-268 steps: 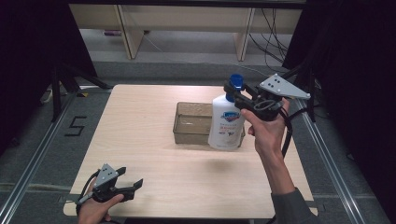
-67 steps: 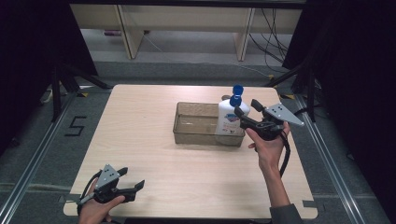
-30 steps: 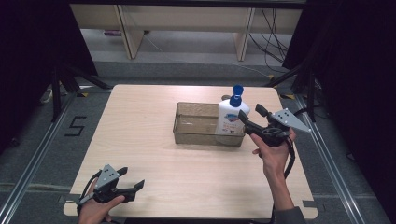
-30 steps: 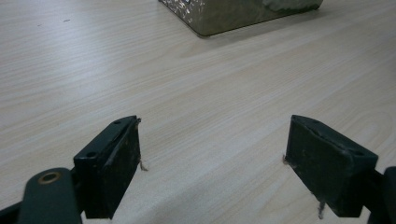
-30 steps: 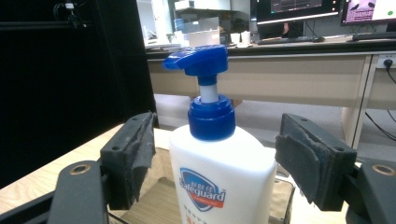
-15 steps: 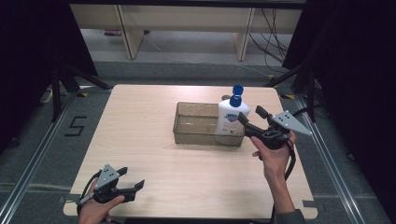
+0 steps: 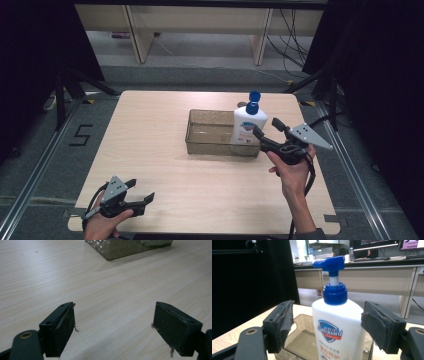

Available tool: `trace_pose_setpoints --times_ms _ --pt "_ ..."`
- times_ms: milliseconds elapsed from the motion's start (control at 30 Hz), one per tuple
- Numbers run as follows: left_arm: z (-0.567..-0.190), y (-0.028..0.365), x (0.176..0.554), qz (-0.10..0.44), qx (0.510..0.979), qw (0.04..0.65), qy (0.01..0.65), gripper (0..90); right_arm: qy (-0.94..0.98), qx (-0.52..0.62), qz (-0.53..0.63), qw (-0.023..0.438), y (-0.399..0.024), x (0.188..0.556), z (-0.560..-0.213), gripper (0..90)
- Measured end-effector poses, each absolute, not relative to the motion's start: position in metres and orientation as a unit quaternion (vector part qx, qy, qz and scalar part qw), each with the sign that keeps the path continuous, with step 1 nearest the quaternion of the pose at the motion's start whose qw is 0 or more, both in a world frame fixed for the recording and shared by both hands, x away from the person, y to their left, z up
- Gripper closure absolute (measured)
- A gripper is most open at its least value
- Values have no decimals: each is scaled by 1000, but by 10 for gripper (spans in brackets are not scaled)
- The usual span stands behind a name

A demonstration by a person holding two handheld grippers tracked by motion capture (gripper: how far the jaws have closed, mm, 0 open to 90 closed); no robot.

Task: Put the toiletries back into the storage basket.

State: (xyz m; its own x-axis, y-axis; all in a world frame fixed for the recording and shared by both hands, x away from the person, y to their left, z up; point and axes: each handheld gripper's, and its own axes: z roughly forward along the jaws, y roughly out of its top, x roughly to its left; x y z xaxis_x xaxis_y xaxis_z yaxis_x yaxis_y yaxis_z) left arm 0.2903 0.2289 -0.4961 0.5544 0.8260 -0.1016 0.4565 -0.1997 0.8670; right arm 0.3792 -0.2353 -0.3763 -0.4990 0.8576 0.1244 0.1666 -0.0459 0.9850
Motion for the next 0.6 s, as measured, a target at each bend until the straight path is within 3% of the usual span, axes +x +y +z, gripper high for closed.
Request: trace_pose_setpoints --times_ms 600 --pt "-497 229 291 199 748 466 429 172 637 402 596 277 -233 370 -384 249"
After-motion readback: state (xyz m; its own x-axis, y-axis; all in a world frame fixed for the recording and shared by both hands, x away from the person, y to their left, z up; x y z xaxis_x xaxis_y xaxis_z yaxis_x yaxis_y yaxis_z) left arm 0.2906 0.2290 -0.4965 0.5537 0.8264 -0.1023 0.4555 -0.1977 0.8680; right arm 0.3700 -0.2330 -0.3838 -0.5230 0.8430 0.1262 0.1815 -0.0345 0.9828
